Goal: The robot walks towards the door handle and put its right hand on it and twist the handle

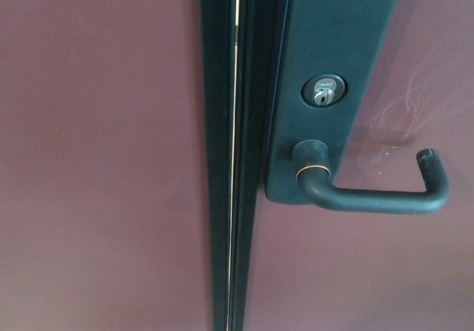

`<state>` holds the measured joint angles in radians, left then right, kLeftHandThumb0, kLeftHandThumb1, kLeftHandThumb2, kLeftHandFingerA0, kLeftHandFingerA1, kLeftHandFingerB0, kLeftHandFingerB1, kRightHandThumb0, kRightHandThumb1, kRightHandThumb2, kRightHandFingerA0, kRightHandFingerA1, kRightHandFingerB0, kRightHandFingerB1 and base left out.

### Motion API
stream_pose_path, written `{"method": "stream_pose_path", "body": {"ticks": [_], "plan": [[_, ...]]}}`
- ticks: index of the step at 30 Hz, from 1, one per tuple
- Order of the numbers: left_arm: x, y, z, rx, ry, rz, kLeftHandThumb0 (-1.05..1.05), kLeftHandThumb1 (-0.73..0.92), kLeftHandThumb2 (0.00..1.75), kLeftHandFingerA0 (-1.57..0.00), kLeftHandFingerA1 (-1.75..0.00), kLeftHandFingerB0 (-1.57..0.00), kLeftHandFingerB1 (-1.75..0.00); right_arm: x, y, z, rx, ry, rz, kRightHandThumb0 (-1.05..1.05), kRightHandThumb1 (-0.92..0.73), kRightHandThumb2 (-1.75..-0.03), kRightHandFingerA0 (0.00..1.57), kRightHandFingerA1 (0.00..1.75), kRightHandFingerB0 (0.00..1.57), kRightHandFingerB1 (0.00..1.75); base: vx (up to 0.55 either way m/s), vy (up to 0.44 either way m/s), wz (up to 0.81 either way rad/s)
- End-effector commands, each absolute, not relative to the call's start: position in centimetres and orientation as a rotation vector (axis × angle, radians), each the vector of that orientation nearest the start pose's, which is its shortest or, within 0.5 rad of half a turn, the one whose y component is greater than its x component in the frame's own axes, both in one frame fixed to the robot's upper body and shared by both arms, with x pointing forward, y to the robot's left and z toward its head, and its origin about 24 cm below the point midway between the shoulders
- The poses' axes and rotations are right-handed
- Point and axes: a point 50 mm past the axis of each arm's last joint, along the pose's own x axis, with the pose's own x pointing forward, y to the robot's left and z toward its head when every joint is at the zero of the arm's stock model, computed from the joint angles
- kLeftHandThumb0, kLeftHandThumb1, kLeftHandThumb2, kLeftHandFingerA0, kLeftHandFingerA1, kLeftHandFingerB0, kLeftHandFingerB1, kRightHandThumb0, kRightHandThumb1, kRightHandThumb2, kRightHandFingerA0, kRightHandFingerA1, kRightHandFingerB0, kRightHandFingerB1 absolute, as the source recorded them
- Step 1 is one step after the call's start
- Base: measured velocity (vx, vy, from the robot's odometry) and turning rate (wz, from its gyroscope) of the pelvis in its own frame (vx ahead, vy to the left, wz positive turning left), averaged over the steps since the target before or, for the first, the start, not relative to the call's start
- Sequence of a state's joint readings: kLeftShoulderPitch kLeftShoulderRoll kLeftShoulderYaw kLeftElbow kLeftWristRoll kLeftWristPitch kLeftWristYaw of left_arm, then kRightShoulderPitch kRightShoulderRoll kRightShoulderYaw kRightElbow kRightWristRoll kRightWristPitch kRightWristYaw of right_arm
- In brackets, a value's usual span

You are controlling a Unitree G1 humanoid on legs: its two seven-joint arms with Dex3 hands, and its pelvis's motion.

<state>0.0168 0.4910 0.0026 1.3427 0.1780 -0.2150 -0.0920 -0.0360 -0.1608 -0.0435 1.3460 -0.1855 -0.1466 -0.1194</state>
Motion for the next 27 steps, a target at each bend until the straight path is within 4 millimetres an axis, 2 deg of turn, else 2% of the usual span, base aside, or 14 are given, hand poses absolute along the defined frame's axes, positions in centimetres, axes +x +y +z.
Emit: {"method": "stream_pose_path", "body": {"ticks": [1,2,5,9,11,18,20,21,24,25,27], "plan": [[7.8,34.3,-11.8,0.491,1.160,0.107,-0.42,0.21,0.97,-0.91,-0.95,-0.66,-0.84,9.8,-33.6,-5.0,-0.188,0.347,-0.506,-0.36,-0.61,-0.58,0.55,0.43,0.48,0.37,0.00,0.000,0.00],[7.9,34.3,-11.9,0.490,1.160,0.109,-0.41,0.20,0.97,-0.91,-0.95,-0.66,-0.84,9.7,-34.2,-3.2,-0.210,0.276,-0.526,-0.37,-0.61,-0.58,0.55,0.43,0.47,0.37,0.00,0.000,0.00],[7.9,34.4,-11.8,0.492,1.160,0.115,-0.42,0.21,0.98,-0.91,-0.95,-0.66,-0.84,9.7,-35.1,-0.1,-0.223,0.135,-0.567,-0.37,-0.61,-0.58,0.53,0.42,0.46,0.37,0.00,0.000,0.00],[7.9,34.6,-11.7,0.504,1.157,0.114,-0.42,0.21,0.98,-0.91,-0.95,-0.66,-0.84,9.9,-36.0,3.2,-0.223,-0.006,-0.581,-0.38,-0.60,-0.58,0.53,0.43,0.47,0.38,0.00,0.000,0.00],[7.9,34.5,-11.7,0.501,1.155,0.113,-0.42,0.21,0.98,-0.91,-0.95,-0.66,-0.84,9.7,-35.9,5.9,-0.258,-0.082,-0.573,-0.39,-0.60,-0.58,0.54,0.43,0.48,0.38,0.00,0.000,0.00],[7.9,34.6,-11.7,0.501,1.164,0.113,-0.42,0.21,0.97,-0.90,-0.94,-0.66,-0.83,9.8,-35.2,11.1,-0.222,-0.298,-0.498,-0.38,-0.61,-0.58,0.61,0.65,0.59,0.45,0.00,0.000,0.00],[7.9,34.7,-11.7,0.497,1.165,0.114,-0.42,0.21,0.97,-0.90,-0.94,-0.66,-0.83,9.8,-35.0,12.0,-0.216,-0.328,-0.487,-0.38,-0.61,-0.58,0.61,0.65,0.59,0.45,0.00,0.000,0.00],[7.9,34.6,-11.7,0.488,1.162,0.115,-0.43,0.21,0.97,-0.90,-0.94,-0.66,-0.83,9.8,-35.0,13.3,-0.242,-0.364,-0.473,-0.38,-0.59,-0.58,0.59,0.72,0.59,0.48,0.00,0.000,0.00],[8.1,34.6,-11.6,0.479,1.155,0.123,-0.43,0.21,0.97,-0.90,-0.94,-0.66,-0.83,10.0,-34.6,15.0,-0.271,-0.410,-0.429,-0.38,-0.58,-0.58,0.58,0.76,0.58,0.50,0.00,0.000,0.00],[8.0,34.6,-11.7,0.487,1.156,0.122,-0.42,0.21,0.97,-0.90,-0.94,-0.66,-0.83,10.2,-34.4,16.3,-0.305,-0.443,-0.378,-0.38,-0.57,-0.57,0.56,0.79,0.57,0.52,0.00,0.000,0.00],[8.1,34.6,-11.6,0.498,1.156,0.116,-0.41,0.20,0.97,-0.90,-0.94,-0.66,-0.83,10.5,-33.9,17.8,-0.336,-0.469,-0.324,-0.40,-0.57,-0.57,0.51,0.85,0.54,0.54,0.00,0.000,0.00]]}}
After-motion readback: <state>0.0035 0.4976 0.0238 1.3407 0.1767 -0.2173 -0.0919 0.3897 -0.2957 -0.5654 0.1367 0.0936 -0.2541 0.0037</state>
